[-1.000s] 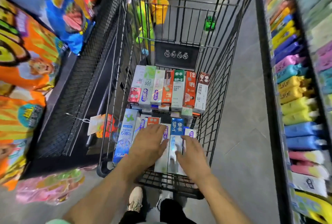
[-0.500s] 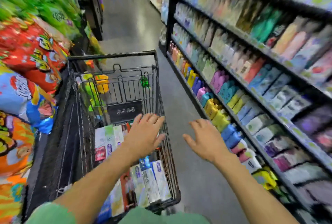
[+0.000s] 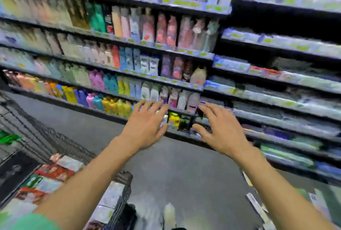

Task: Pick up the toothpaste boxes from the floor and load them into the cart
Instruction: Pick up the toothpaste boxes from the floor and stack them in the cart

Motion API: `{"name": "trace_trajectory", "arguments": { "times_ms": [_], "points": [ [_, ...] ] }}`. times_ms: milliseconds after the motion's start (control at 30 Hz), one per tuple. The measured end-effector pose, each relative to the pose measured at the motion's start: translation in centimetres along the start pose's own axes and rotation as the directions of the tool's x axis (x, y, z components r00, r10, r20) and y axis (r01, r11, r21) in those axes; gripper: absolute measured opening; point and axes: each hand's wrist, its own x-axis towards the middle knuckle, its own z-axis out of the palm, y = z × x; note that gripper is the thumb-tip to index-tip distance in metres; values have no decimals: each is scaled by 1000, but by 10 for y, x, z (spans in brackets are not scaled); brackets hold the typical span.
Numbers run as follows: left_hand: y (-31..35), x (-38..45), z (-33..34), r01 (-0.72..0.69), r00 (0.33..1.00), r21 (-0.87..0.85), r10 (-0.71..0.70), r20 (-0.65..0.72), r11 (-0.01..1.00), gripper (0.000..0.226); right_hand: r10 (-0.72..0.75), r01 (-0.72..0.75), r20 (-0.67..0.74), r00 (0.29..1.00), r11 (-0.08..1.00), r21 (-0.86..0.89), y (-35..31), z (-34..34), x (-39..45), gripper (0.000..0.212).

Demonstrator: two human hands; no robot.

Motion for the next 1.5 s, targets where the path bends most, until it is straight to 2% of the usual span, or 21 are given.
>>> {"name": "trace_trajectory", "arguments": {
  "times_ms": [100,200,267,433,600,833,1033,1100,1167,1233,1400,1500],
  "points": [
    [71,25,-2,-169,985,-67,172,26,983,65,243,-241,27,970,970,-41,42,-30,-74,86],
    [141,42,-10,-327,944,-103,329,2,939,69,427,-427,-9,904,902,-63,74,-55,-145,78],
    [185,50,-16,-422,906,-125,424,-16,898,71,527,-529,-45,849,845,-76,88,-69,-192,74],
    [291,52,-25,-582,812,-172,579,-73,794,68,727,-730,-77,682,684,-5,116,-91,-292,84],
    [393,46,-32,-667,743,-205,661,-104,717,68,816,-821,-89,571,568,-54,154,-109,-388,83],
    [563,6,-37,-736,664,-261,741,-98,625,72,875,-887,-148,460,449,-107,205,-146,-538,103],
    [681,-37,-34,-795,574,-307,812,-101,524,70,913,-925,-153,377,365,-103,240,-161,-642,81],
    [704,-45,-26,-811,545,-310,834,-89,497,66,919,-932,-161,361,349,-99,251,-157,-662,73],
    [720,-52,-14,-820,523,-306,850,-61,483,64,932,-944,-150,329,322,-66,260,-151,-676,75],
    [732,-55,-3,-821,512,-307,859,-18,482,65,942,-954,-148,300,298,-34,267,-141,-685,81],
    [751,-47,29,-812,485,-352,874,37,466,69,959,-967,-131,252,255,8,284,-100,-699,68],
    [757,-35,60,-809,469,-362,880,76,463,70,976,-978,-84,203,206,25,297,-71,-700,70]
  ]
}}
